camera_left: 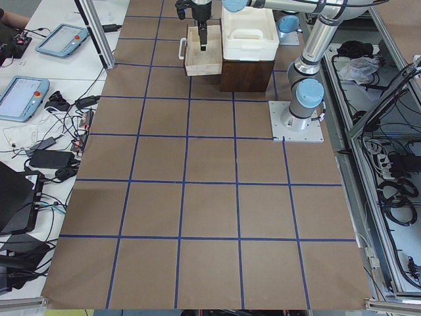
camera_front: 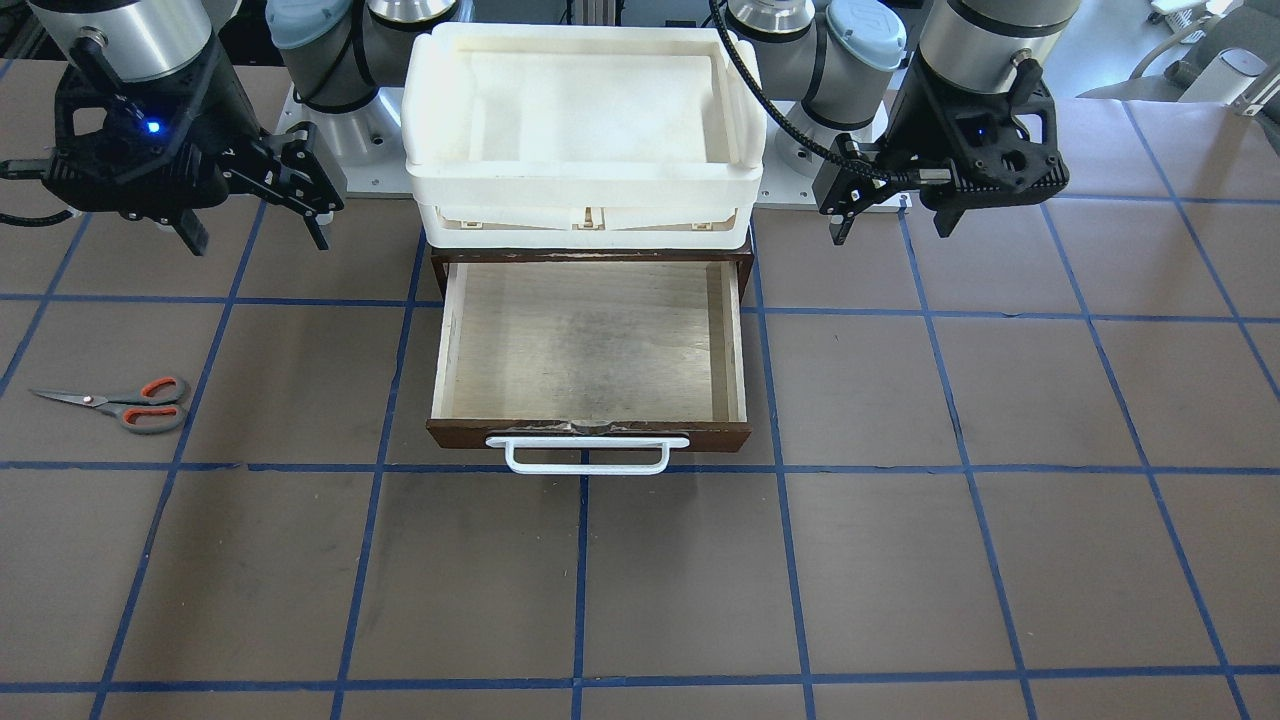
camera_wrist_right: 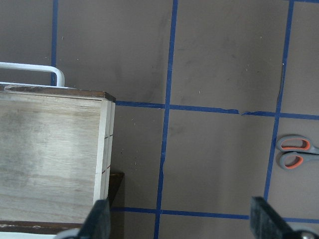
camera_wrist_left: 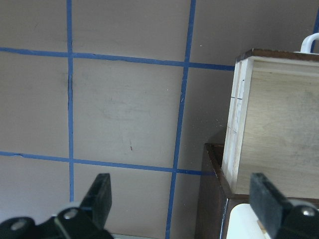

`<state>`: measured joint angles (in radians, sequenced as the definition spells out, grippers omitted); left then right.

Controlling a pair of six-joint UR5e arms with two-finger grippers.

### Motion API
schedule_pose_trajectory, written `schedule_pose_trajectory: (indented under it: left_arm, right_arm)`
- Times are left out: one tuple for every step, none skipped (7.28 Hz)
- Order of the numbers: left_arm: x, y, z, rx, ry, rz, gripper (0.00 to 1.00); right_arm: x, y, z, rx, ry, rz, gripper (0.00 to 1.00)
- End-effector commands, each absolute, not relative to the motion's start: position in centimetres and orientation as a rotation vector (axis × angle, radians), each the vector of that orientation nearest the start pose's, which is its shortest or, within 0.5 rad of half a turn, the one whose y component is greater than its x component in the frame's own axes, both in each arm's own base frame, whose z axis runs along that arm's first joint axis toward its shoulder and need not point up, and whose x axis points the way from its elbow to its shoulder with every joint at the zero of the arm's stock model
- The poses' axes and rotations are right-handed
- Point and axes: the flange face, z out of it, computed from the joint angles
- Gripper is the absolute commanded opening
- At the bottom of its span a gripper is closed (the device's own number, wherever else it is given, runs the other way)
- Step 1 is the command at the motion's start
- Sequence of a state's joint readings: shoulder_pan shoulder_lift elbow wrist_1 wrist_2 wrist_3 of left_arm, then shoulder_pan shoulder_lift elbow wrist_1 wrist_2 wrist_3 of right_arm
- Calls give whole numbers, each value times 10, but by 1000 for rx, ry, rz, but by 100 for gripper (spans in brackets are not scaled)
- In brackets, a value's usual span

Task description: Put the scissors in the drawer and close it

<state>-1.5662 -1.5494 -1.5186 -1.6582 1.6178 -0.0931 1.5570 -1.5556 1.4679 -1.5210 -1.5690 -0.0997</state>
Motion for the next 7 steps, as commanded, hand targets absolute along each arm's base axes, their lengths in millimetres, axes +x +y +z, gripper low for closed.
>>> schedule_pose_trajectory:
  left_arm:
    - [-126,-481,515,-151,3090,18,100]
    - [-126,-481,515,-151,3090,18,100]
    - [-127,-481,515,-149,3091,18,100]
    - [-127,-481,515,-151,3091,21,100]
    - [-127,-481,515,-151,3091,21,100]
    - [-127,-481,515,-151,3091,21,100]
    - [-127,-482,515,-151,3093,18,100]
  right_arm:
    - [127,-501,526,-135,3139,-58,100]
    - [127,-501,525,-135,3137,-53,100]
    - [127,-500,524,-135,3136,-51,100]
    - [127,-500,524,-135,3132,-51,100]
    - [128,-500,523,-135,3126,-47,100]
    - [127,-499,520,-135,3135,-39,100]
    - [127,-498,522,-135,3135,-44,100]
